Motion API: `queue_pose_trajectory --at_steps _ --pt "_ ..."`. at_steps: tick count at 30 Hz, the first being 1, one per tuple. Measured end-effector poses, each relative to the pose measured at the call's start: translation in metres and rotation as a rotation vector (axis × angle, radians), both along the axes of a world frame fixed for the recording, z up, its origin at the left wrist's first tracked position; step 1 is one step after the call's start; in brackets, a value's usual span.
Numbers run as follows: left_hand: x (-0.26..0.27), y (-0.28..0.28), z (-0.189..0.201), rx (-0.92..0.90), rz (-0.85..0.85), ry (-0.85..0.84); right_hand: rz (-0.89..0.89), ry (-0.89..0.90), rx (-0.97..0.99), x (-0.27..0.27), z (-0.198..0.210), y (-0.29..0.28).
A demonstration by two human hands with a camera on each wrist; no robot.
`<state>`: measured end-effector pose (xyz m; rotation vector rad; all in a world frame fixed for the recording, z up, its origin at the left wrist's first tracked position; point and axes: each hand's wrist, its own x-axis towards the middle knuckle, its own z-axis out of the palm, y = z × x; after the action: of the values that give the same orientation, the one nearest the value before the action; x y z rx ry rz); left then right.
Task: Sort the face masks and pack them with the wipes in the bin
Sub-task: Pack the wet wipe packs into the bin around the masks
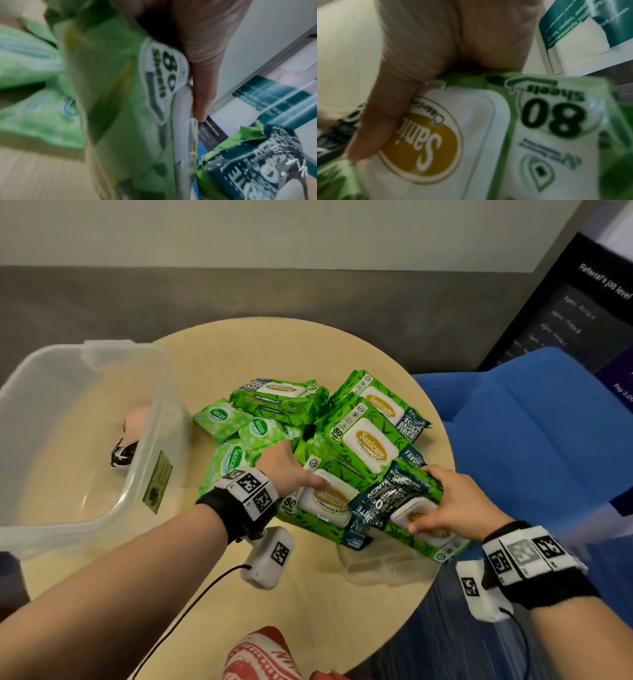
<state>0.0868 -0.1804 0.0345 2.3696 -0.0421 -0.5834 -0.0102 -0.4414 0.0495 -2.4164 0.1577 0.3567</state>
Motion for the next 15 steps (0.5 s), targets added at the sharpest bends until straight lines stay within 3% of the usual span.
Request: queue_pose_trajectory --at_steps 8,15 --pt "0.006 0.105 0.09 -0.386 0.355 -0.26 -0.22 -0.324 0.171 0.026 0.059 0.045" --pt "-0.014 0.23 0.123 -0.64 0.897 -0.398 -0.138 -0.363 0.363 0.046 0.088 0.115"
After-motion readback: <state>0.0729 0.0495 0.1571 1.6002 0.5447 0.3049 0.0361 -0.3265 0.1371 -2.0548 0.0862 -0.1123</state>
